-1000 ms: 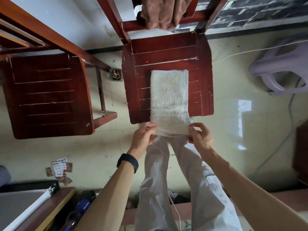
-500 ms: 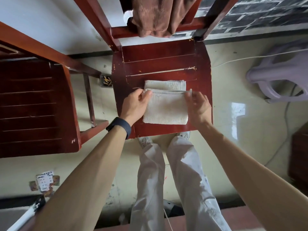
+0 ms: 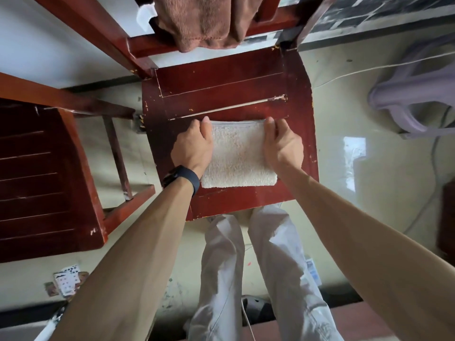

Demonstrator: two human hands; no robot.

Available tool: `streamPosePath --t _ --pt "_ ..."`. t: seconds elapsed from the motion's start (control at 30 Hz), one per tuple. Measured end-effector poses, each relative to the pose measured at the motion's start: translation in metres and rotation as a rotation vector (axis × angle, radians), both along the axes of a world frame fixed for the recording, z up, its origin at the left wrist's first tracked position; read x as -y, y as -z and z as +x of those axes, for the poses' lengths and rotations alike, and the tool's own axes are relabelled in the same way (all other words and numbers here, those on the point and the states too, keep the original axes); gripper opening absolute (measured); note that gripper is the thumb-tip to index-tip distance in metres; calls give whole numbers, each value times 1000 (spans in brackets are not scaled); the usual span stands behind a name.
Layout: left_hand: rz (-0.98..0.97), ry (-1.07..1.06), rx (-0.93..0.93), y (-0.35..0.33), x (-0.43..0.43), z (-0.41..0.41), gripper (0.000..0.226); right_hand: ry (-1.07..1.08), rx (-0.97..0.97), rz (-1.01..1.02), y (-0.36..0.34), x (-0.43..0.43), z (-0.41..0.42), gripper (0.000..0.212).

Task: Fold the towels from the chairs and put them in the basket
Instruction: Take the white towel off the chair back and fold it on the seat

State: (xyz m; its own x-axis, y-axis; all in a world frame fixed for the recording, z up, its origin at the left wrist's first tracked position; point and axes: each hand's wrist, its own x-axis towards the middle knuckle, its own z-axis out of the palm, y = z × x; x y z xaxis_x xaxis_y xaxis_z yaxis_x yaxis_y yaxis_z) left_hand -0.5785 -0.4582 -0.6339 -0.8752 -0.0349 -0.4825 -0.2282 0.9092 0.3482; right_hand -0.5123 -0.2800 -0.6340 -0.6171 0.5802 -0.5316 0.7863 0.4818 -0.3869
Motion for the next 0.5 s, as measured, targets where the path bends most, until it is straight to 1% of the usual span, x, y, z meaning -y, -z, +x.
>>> streamPosePath --t 0.1,0.17,0.37,0.5 --pt "-146 123 -112 -1 -5 4 46 -71 27 83 2 -2 -2 52" --pt "-197 155 -140 -2 -5 7 45 -116 30 123 2 -4 -2 53" --pt "-241 80 -136 0 -5 9 52 -148 42 171 3 -7 -4 64" --pt "-292 78 -80 -1 -6 2 56 -164 73 196 0 -8 -8 61"
